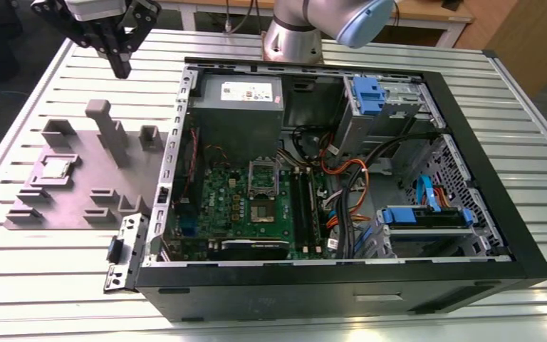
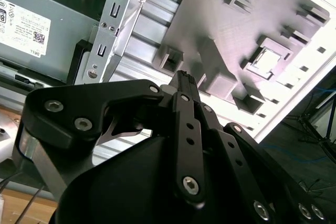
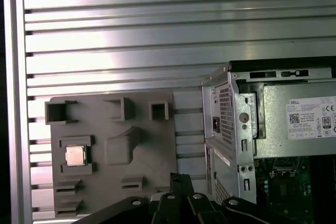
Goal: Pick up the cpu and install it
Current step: 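Reach for the cpu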
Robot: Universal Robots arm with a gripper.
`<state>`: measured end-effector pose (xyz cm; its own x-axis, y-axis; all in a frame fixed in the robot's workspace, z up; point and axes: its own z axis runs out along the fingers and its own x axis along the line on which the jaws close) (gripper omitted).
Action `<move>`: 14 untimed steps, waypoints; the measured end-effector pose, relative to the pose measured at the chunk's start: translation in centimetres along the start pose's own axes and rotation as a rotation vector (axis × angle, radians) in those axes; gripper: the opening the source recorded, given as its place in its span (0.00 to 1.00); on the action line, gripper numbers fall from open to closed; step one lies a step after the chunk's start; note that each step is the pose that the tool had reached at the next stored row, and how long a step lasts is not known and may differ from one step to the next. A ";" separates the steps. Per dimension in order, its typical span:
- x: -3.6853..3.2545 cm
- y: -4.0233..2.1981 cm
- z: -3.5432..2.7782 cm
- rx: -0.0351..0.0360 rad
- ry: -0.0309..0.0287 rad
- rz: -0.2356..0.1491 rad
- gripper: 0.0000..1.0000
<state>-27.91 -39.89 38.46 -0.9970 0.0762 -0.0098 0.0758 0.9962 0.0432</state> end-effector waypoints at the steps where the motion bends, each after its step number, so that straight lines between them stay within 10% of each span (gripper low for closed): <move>1: 0.06 0.00 0.00 -0.0001 0.0000 0.000 0.11; 14: 0.73 -0.06 0.01 0.0000 0.0000 0.000 0.11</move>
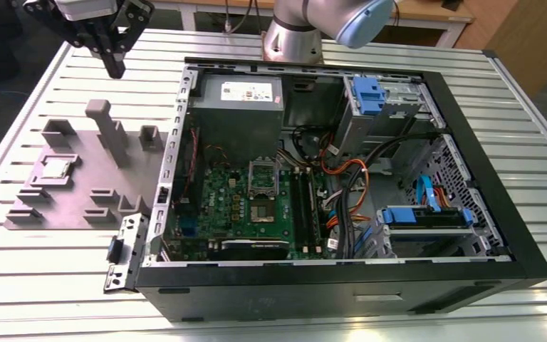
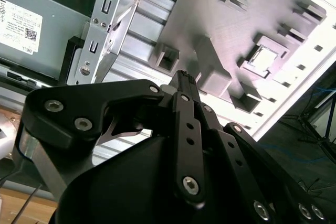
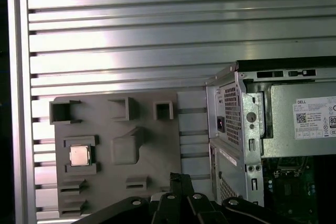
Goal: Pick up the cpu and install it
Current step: 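Reach for the cpu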
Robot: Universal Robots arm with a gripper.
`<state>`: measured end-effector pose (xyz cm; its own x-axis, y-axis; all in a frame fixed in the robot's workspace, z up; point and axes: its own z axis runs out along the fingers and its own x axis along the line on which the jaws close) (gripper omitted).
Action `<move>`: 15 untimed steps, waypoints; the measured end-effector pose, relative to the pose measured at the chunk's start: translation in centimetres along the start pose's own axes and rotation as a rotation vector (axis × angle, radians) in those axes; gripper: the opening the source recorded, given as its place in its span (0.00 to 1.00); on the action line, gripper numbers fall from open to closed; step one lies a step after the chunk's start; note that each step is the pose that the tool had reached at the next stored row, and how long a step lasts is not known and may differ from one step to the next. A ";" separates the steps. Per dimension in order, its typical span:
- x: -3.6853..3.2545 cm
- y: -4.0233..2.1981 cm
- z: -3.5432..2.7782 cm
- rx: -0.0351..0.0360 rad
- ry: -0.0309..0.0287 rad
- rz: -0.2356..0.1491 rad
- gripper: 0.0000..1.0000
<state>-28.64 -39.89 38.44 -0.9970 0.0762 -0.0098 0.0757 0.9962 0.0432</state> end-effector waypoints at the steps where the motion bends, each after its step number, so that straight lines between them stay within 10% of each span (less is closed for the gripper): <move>1: 0.05 0.00 0.00 0.0000 0.0000 0.000 0.11; 15: 0.64 -0.05 0.02 0.0000 0.0000 0.000 0.11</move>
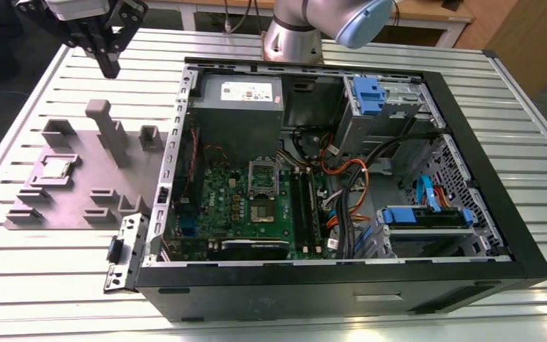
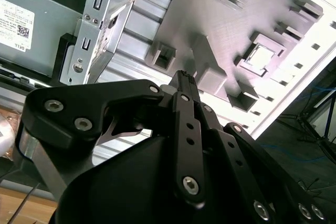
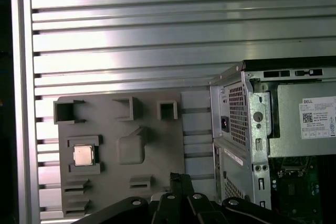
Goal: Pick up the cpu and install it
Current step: 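Reach for the cpu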
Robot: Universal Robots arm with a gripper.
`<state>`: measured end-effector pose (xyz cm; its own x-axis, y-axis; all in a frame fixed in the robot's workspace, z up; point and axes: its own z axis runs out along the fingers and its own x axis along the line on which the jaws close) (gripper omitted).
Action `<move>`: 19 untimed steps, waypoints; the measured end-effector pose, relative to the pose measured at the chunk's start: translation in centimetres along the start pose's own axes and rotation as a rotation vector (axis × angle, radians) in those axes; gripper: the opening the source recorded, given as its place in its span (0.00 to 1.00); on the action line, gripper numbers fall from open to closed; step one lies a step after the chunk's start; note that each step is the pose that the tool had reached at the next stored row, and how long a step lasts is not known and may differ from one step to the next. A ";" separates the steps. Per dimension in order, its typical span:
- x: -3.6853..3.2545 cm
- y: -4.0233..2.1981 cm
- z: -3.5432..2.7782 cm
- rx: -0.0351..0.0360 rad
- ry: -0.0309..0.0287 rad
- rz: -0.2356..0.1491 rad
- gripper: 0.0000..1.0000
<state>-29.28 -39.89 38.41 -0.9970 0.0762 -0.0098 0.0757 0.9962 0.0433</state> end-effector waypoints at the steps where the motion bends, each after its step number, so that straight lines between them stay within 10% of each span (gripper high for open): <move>1: 0.01 0.00 0.00 0.0000 0.0001 0.000 0.11; 19: 0.51 -0.04 0.02 0.0000 0.0000 0.000 0.11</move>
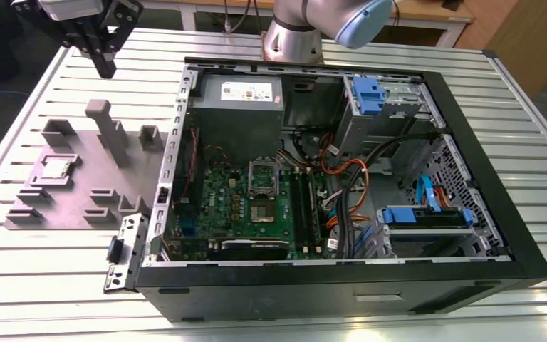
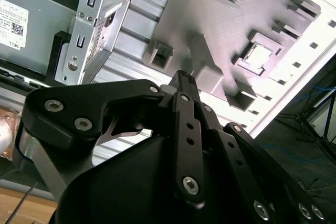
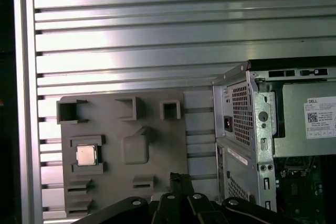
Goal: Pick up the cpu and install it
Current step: 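Reach for the cpu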
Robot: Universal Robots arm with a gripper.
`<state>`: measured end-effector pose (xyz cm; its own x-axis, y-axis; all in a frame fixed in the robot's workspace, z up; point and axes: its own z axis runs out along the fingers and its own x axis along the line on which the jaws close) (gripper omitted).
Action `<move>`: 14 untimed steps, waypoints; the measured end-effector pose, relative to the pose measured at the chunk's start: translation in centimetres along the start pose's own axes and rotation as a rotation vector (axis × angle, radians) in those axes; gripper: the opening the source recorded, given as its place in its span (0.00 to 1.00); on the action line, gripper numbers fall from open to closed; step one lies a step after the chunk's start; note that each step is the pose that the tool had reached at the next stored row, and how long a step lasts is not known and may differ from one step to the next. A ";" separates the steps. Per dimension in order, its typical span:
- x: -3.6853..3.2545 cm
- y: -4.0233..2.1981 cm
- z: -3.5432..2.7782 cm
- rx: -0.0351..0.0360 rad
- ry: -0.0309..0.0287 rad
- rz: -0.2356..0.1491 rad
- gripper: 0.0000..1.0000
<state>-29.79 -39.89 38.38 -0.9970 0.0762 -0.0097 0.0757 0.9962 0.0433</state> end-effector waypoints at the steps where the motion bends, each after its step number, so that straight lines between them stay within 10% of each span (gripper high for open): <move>1: 0.03 0.00 0.00 0.0000 0.0000 0.000 0.11; 14: 0.36 -0.03 0.04 0.0000 0.0005 0.000 0.11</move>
<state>-30.15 -39.89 38.34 -0.9970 0.0762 -0.0092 0.0758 0.9962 0.0432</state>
